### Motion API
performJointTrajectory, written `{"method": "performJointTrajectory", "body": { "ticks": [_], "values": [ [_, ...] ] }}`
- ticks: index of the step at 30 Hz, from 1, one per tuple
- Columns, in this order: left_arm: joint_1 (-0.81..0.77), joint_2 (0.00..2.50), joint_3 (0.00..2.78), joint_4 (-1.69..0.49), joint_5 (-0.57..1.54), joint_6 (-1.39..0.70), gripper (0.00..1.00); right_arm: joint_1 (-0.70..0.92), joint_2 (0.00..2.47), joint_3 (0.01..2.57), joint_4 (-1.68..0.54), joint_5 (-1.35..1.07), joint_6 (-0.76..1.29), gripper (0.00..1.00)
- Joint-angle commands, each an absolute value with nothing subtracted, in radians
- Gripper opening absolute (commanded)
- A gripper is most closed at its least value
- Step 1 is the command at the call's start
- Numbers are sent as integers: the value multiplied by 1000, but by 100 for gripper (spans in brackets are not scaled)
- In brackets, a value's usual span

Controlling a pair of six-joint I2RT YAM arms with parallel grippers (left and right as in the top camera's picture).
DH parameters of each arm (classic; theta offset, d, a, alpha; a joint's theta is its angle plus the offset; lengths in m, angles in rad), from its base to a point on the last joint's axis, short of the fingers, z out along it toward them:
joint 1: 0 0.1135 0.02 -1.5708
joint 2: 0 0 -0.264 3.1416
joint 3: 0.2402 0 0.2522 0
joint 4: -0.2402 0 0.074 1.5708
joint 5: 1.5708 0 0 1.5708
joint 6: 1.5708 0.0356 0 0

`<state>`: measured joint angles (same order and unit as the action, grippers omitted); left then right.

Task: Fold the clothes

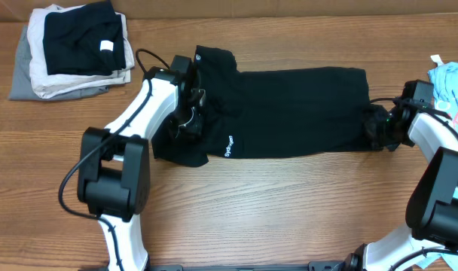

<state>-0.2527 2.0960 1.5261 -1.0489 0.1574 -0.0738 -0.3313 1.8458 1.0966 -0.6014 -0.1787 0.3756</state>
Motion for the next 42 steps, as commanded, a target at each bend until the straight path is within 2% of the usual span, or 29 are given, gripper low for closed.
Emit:
{"method": "performJointTrajectory", "body": {
  "ticks": [1, 5, 9, 17, 24, 33, 34, 35, 36, 37, 38, 40, 41, 42],
  "values": [
    [-237, 2166, 1513, -1066, 131, -112, 6, -326, 1854, 1072, -583, -170, 393, 4],
    [-209, 2197, 1513, -1087, -23, -215, 11, -326, 1855, 994, -512, -120, 393, 4],
    [-180, 2197, 1513, -1100, -53, -218, 16, -328, 1855, 948, -476, -120, 428, 4],
    [-97, 2196, 1514, -1181, -149, -272, 17, -339, 1850, 951, -514, -105, 520, 4],
    [-73, 2189, 1534, -1242, -165, -298, 15, -344, 1760, 951, -628, -105, 537, 4],
    [-73, 2008, 1541, -1343, -168, -371, 16, -344, 1450, 951, -917, 55, 633, 4],
    [-73, 1978, 1541, -1344, -168, -370, 21, -343, 1413, 951, -932, 50, 632, 4],
    [-73, 1946, 1541, -1341, -168, -370, 31, -343, 1380, 951, -943, 45, 630, 4],
    [-73, 1925, 1541, -1335, -167, -370, 55, -343, 1348, 951, -945, 31, 628, 5],
    [-73, 1902, 1541, -1327, -163, -366, 77, -343, 1323, 951, -941, 14, 624, 15],
    [-73, 1887, 1541, -1315, -159, -361, 88, -342, 1296, 951, -925, -23, 610, 34],
    [-73, 1869, 1541, -1276, -144, -334, 100, -341, 1262, 951, -877, -100, 568, 70],
    [-73, 1869, 1541, -1245, -118, -299, 100, -341, 1253, 951, -846, -130, 564, 82],
    [-73, 1871, 1541, -1219, -80, -261, 100, -341, 1251, 951, -820, -153, 564, 88]
  ]
}}
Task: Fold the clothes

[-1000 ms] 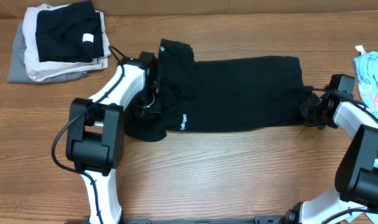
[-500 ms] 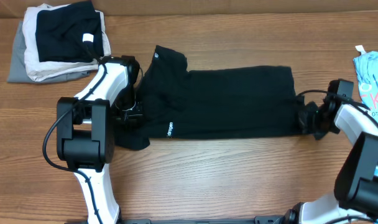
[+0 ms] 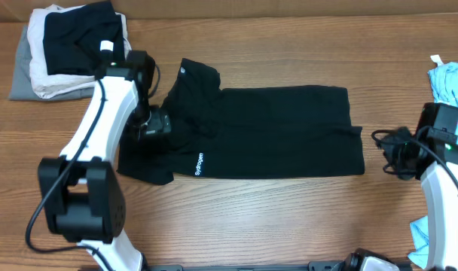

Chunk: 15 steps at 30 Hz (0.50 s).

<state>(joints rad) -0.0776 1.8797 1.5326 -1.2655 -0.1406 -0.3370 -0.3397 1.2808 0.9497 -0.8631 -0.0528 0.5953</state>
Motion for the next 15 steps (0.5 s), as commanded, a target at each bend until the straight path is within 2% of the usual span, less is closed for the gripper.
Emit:
{"method": "performJointTrajectory", "body": {
  "ticks": [1, 5, 10, 15],
  "values": [
    [-73, 1880, 1541, -1192, -32, -215, 100, -341, 1251, 951, -791, -186, 564, 90],
    [-72, 1949, 1541, -1155, 81, -155, 100, -341, 1271, 951, -713, -321, 580, 95],
    [-72, 2030, 1541, -1142, 179, -104, 100, -341, 1288, 950, -712, -312, 575, 96],
    [-71, 2095, 1541, -1143, 202, -108, 94, -341, 1321, 950, -713, -307, 567, 96]
  ]
}}
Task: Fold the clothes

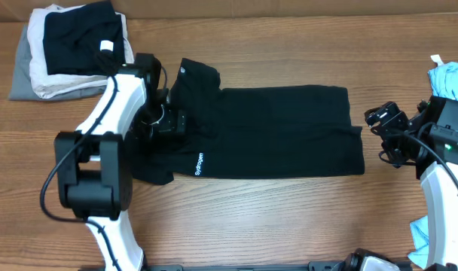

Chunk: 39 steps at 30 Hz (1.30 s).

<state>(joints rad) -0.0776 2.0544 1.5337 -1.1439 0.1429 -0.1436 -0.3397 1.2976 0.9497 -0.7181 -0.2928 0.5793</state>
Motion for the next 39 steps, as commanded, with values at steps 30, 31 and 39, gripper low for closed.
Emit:
{"method": "performJointTrajectory", "body": {
  "ticks": [30, 31, 39],
  "values": [
    [-71, 2101, 1563, -984, 247, -33, 37, -341, 1456, 950, -712, -289, 523, 93],
    [-71, 2101, 1563, -973, 247, -33, 34, -341, 1456, 950, -712, -289, 523, 93],
    [-71, 2101, 1563, -902, 176, -23, 7, -341, 1456, 950, -711, -289, 523, 92]
  ]
}}
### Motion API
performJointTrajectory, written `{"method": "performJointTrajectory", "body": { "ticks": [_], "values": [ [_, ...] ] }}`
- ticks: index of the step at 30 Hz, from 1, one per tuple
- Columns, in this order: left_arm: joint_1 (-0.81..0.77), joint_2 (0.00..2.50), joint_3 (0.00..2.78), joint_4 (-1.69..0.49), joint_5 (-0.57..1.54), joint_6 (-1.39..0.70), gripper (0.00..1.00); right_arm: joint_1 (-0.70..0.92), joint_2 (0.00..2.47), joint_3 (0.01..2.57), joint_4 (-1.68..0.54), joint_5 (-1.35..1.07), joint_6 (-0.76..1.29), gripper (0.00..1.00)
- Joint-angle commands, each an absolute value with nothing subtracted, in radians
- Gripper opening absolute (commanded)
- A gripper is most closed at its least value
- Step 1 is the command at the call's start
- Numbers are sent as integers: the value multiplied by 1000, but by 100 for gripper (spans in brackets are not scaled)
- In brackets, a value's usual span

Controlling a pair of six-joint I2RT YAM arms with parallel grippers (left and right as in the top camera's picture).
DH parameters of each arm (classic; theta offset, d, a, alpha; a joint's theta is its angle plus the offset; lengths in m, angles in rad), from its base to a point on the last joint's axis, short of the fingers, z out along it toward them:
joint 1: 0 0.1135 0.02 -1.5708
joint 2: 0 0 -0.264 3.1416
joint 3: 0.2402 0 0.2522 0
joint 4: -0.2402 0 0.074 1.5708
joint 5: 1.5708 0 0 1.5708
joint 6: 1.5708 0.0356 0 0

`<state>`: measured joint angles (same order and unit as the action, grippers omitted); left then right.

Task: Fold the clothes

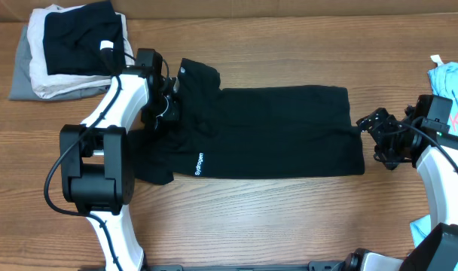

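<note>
A black shirt [274, 132], folded lengthwise, lies across the middle of the table, with white lettering [199, 163] near its left end. My left gripper [166, 107] is at the shirt's upper left part, by the sleeve. It is dark against dark cloth, so its jaws cannot be made out. My right gripper [376, 135] is just off the shirt's right edge. Its fingers are spread, with nothing between them.
A pile of folded clothes [71, 45] sits at the back left, grey and beige with a black piece on top. A light blue garment [449, 83] lies at the right edge. Another blue scrap [421, 229] shows at the lower right.
My left gripper has moved a little up and left along the shirt's left end. My right gripper has moved down and left, closer to the shirt's right edge. The shirt lies as it did.
Both grippers were first at the ends of the shirt, which lay further right. Then the shirt lay shifted left and both grippers were off it. Since then each gripper has come back to its end of the shirt.
</note>
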<state>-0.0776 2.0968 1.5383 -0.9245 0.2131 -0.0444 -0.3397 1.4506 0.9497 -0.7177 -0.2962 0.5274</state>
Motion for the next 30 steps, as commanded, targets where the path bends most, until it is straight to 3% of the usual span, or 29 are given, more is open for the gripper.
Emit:
{"method": "performJointTrajectory", "body": {
  "ticks": [1, 8, 13, 14, 16, 18, 23, 30],
  "values": [
    [-71, 2101, 1563, -888, 172, -21, 6, -341, 1456, 950, -711, -289, 523, 92],
    [-72, 2101, 1563, -781, 173, 28, 4, -341, 1456, 950, -712, -288, 523, 90],
    [-72, 2101, 1563, -737, 172, 69, 12, -341, 1456, 950, -711, -277, 523, 89],
    [-72, 2101, 1563, -731, 172, 73, 20, -341, 1456, 950, -712, -278, 523, 89],
    [-72, 2101, 1563, -723, 168, 75, 67, -341, 1456, 950, -712, -275, 523, 89],
    [-72, 2101, 1563, -716, 147, 76, 100, -341, 1456, 950, -712, -270, 523, 89],
    [-72, 2099, 1590, -757, 67, 74, 100, -341, 1456, 950, -712, -270, 523, 89],
    [-72, 2098, 1751, -1010, 72, -20, 98, -335, 1457, 950, -711, -271, 523, 87]
  ]
}}
